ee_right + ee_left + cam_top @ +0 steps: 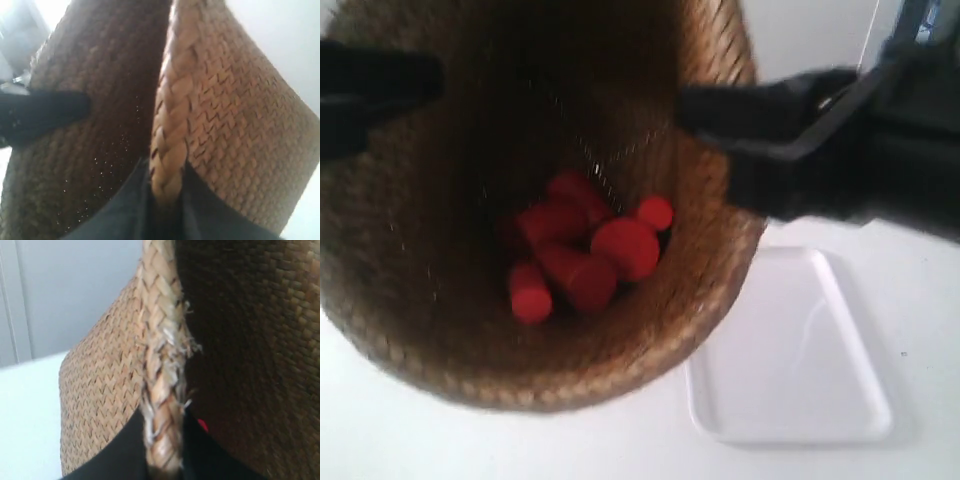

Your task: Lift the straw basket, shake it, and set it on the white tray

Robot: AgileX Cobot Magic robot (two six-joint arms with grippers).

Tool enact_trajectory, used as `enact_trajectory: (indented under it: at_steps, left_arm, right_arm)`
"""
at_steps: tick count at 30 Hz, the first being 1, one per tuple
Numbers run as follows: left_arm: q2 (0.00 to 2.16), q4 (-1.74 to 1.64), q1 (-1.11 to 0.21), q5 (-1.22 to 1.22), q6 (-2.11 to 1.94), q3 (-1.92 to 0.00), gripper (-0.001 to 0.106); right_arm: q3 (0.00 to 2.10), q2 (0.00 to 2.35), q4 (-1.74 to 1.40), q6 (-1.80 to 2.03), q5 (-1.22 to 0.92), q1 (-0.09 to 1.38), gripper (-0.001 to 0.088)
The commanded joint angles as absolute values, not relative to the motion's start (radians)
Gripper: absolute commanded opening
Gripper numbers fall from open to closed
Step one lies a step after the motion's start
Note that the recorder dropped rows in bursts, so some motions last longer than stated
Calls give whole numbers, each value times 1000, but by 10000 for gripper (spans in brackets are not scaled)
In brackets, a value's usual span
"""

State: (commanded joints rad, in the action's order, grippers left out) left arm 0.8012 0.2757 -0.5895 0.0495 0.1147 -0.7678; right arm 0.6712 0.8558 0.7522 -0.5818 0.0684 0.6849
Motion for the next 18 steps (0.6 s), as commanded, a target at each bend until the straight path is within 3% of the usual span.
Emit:
enact_trajectory:
  at_steps: [3,8,11,15,18]
  left_arm:
    - [891,284,-590,103,93,-708,0]
    - [774,272,-601,88,54,-843,0]
    - [755,253,-601,51,107,-840,0]
    - [895,239,-599,88,150,-727,0]
    - [885,270,-606,64,108,-780,0]
  right_arm:
    - [620,951,782,-590,181,659,0]
    - [765,801,788,-562,-144,660,0]
    - [725,762,743,-581,-54,657,0]
    - [586,934,748,-591,209,639,0]
    - [648,918,796,-525,19,639,0]
